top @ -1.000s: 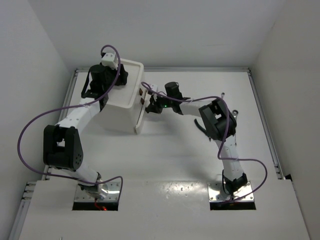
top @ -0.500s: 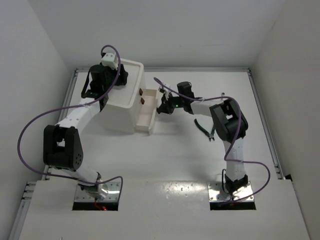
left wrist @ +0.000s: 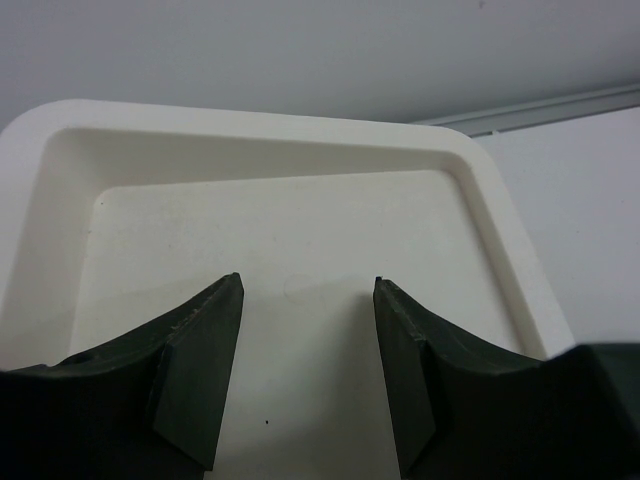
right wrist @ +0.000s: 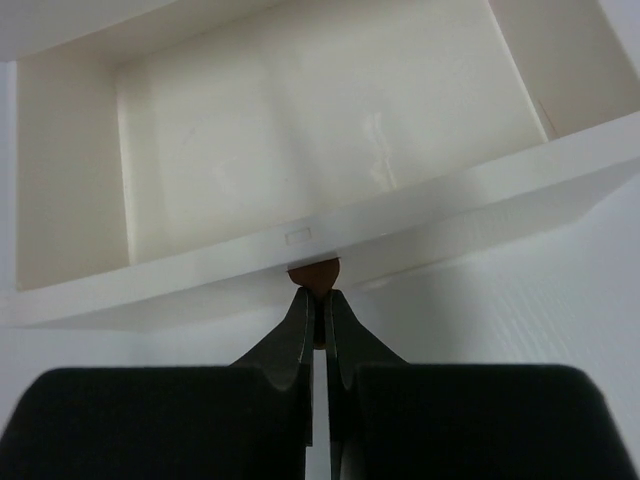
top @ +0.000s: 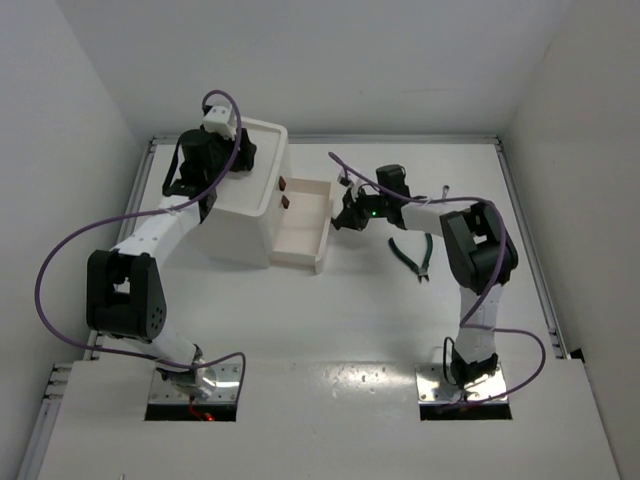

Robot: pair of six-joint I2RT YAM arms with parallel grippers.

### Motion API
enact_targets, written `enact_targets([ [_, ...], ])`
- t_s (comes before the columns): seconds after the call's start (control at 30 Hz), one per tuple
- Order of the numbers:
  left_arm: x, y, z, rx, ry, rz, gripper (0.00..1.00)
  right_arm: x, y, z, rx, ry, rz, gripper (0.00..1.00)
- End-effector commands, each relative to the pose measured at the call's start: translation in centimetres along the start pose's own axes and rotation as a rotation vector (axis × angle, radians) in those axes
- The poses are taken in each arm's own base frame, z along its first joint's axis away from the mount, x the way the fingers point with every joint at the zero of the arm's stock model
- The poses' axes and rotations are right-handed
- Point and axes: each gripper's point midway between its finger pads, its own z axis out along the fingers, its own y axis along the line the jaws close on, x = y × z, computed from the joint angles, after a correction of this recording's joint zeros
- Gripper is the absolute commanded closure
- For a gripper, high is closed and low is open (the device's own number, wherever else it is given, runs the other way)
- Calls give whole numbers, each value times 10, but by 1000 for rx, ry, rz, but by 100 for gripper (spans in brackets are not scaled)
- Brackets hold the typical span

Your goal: Sort the tools into containers

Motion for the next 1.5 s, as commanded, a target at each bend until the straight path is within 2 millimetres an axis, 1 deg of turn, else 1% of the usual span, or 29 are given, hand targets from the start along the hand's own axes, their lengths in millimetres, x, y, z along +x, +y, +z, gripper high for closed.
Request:
enact_targets([
  [0.0,285,-14,-133,-75,1078,-237,38,-35,-16,-32,53,-82,-91,100],
  [0.2,285,-14,-133,-80,1078,-245,36,-33,-14,-37,43,-82,-88,100],
  [0.3,283,-17,-132,-72,1070,-237,34,-33,-15,-38,46,-62,-69,67],
  [0.33,283,-17,-132,-72,1070,-237,34,-32,-17,-38,57,-59,-54,53],
  [0.37,283,-17,-132,-72,1070,-237,34,-38,-19,-42,81,-63,-52,49],
  [0.4,283,-17,-132,-72,1070,-237,34,-36,-19,-47,92,-71,-45,47],
  [0.43,283,-17,-132,-72,1070,-237,33,-47,-16,-54,107,-86,-55,47],
  [0.47,283,-17,-132,-72,1070,-237,33,-48,-20,-61,134,-97,-33,47],
  [0.5,280,-17,-129,-71,1061,-236,33,-55,-17,-66,139,-113,-36,47],
  [0.53,280,-17,-129,-71,1061,-236,33,-69,-17,-80,180,-139,-21,47],
  [0.6,280,-17,-129,-71,1061,-236,33,-77,-37,-97,325,-150,56,47],
  [0.63,277,-17,-127,-70,1052,-235,33,-66,-55,-110,449,-96,155,49],
  [0.67,280,-19,-127,-64,1063,-229,33,-84,-72,-123,516,-106,234,52],
  [0.7,280,-19,-127,-64,1063,-229,33,-58,-74,-129,559,14,357,55],
  [0.73,277,-20,-124,-68,1054,-236,33,-46,-95,-147,689,67,427,68],
  [0.77,277,-20,-124,-68,1054,-236,33,-58,-110,-159,763,53,494,73],
  [0.83,277,-20,-124,-68,1054,-236,33,-38,-116,-172,811,89,555,75],
  [0.87,277,-20,-124,-68,1054,-236,33,-39,-119,-185,832,73,549,74],
  [0.9,277,-20,-124,-68,1054,-236,33,-31,-121,-198,866,93,572,70],
  [1.0,277,-20,-124,-68,1054,-236,33,-17,-111,-202,790,123,634,65],
  [1.03,277,-20,-124,-68,1054,-236,33,-19,-102,-197,701,113,646,65],
  [1.1,274,-20,-123,-67,1043,-235,33,-1,-84,-197,638,187,675,69],
  [1.13,274,-20,-123,-67,1043,-235,33,9,-75,-201,642,229,691,70],
  [1.17,270,-20,-123,-65,1031,-233,33,5,-67,-206,658,226,673,70],
  [1.2,270,-20,-123,-65,1031,-233,33,26,-58,-210,684,280,700,70],
  [1.27,266,-20,-122,-64,1019,-231,33,44,-48,-221,724,328,727,58],
  [1.33,263,-20,-122,-63,1010,-230,33,64,-33,-229,747,376,771,56],
  [1.37,262,-20,-120,-62,1001,-229,33,76,-29,-230,763,404,793,56],
  [1.47,262,-20,-120,-62,1001,-229,33,91,-26,-235,803,446,810,55],
])
